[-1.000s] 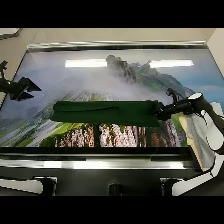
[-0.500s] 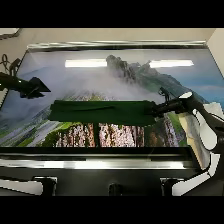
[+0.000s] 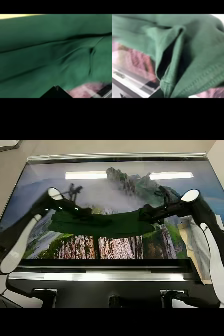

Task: Fold the shirts.

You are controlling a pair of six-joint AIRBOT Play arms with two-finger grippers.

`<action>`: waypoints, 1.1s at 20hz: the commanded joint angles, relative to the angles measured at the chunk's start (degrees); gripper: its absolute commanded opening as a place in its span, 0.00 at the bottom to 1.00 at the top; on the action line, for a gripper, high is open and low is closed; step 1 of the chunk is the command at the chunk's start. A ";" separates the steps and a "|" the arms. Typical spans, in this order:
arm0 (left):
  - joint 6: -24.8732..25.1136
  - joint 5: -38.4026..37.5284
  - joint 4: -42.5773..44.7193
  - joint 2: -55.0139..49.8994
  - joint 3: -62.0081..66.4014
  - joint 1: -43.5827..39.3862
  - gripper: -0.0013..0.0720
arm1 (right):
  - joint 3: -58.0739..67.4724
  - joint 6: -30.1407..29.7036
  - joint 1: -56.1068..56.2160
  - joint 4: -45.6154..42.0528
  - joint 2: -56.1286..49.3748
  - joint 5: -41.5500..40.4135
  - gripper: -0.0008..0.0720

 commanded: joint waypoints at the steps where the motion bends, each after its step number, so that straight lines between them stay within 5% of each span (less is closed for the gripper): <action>1: 0.42 6.71 -9.81 -5.27 -1.99 -8.66 0.05 | 0.04 11.23 3.28 -3.74 10.40 1.57 0.07; 12: 0.85 14.67 -25.46 -10.49 -1.95 -21.49 0.05 | 1.66 20.09 3.10 -6.32 22.77 4.94 0.07; 17: -5.68 13.70 1.25 3.30 -1.97 -5.33 0.05 | 1.77 12.87 4.48 6.08 13.94 -2.67 0.07; 22: -6.05 13.07 4.90 19.76 -1.99 17.92 0.05 | 3.78 7.61 16.72 13.86 -3.74 -14.97 0.07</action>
